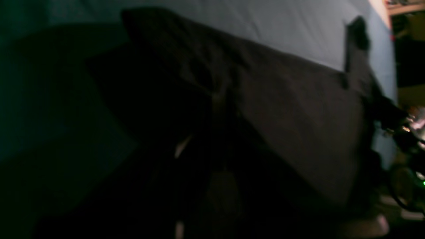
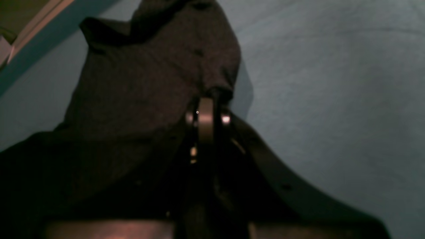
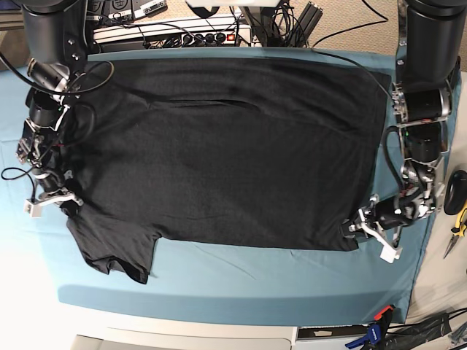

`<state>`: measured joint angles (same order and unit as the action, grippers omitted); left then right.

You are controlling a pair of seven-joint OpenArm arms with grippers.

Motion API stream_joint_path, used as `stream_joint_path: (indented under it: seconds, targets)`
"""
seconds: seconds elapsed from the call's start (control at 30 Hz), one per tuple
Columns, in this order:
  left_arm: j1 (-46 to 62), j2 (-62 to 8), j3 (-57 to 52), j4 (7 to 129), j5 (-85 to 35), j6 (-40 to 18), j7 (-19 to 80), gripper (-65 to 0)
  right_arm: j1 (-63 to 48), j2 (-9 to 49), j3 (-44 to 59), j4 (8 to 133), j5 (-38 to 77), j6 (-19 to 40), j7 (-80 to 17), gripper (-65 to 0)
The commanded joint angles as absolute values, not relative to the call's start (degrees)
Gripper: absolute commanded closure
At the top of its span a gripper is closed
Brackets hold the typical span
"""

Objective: Fold the T-shirt properly
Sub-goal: 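Lift the side edge and fold it over toward the collar with both grippers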

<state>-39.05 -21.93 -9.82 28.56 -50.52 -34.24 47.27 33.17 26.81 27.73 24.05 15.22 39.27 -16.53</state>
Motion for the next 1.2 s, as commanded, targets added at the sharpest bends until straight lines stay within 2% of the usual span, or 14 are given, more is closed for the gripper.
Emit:
stream_joint_path:
  seconds: [0.0, 0.23, 0.53, 0.7, 0.83, 1.17]
  targets:
    - [-41.08, -23.00, -9.93, 29.65, -53.95, -36.10, 47.94, 0.0, 34.87, 28.45, 27.79, 24.75, 17.41, 40.00, -15.99, 0.0]
    - [-40.75, -26.63, -9.93, 29.65, -71.02, -40.00, 61.32, 0.0, 32.08, 29.80, 27.79, 28.08, 25.47, 40.00, -23.29, 0.0]
    - [-40.77, -29.78, -9.93, 29.65, -84.14, -40.00, 72.14, 0.0, 17.98, 29.82, 24.67, 53.10, 37.12, 40.00, -34.39, 0.0]
    - [-40.75, -30.37, -9.93, 29.65, -85.00, -40.00, 76.09, 0.0, 12.08, 29.85, 24.64, 65.78, 40.99, 40.00, -40.66, 0.0]
    - [-40.14, -31.20, -9.93, 29.65, -85.00, -40.00, 78.43, 0.0, 7.46, 29.87, 24.64, 71.77, 40.97, 40.00, -41.19, 0.0]
    - [-33.74, -33.82, -9.93, 31.92, -85.00, -40.00, 79.59, 0.0, 0.56, 30.52, 24.77, 73.12, 40.95, 40.00, -41.17, 0.0]
